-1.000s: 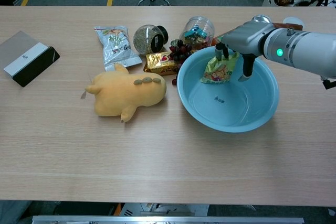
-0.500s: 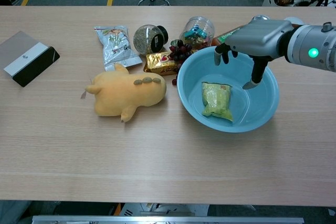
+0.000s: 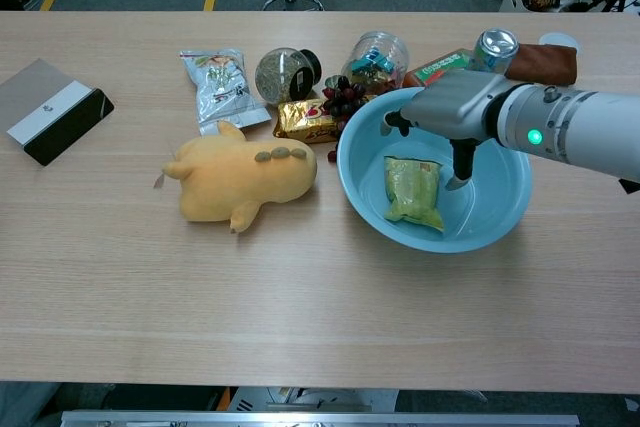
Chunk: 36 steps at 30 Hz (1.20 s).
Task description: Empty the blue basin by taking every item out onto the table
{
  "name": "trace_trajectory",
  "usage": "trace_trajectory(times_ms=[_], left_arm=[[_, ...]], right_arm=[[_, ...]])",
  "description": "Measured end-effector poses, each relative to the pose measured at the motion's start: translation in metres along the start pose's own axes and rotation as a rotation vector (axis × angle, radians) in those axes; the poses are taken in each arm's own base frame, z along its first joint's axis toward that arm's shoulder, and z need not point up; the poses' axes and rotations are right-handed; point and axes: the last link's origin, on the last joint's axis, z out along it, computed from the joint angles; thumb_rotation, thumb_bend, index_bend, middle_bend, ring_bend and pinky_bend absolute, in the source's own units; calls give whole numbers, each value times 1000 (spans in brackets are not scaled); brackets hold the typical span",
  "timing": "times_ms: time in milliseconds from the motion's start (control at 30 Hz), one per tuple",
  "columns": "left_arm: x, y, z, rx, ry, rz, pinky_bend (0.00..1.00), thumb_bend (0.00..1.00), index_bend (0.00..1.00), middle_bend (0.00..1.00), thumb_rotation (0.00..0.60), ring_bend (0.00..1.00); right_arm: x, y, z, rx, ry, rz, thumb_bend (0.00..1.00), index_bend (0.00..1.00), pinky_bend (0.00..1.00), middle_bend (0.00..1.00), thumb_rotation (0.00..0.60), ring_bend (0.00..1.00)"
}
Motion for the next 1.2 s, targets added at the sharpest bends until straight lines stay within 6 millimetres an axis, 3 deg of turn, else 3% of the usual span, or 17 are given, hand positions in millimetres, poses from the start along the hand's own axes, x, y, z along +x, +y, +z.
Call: trace_trajectory(times_ms=[267,967,1200], left_arm=[[1,-5,-4,26,2,0,255,340,339,369,600,295],[-4,-5,1,23,-13,-28,254,340,339,369,600,295],[-3,-6,0,29,-16,-40,254,340,339,369,600,295]], right_arm=[[-16,-10,22,-18,-44,-41,69,139,460,237,600,216],[-49,-28,29,-23,-5,-184,64,140,460,237,600,216],[-56,-31,32,-26,27,-230,66,169,460,283,600,228]])
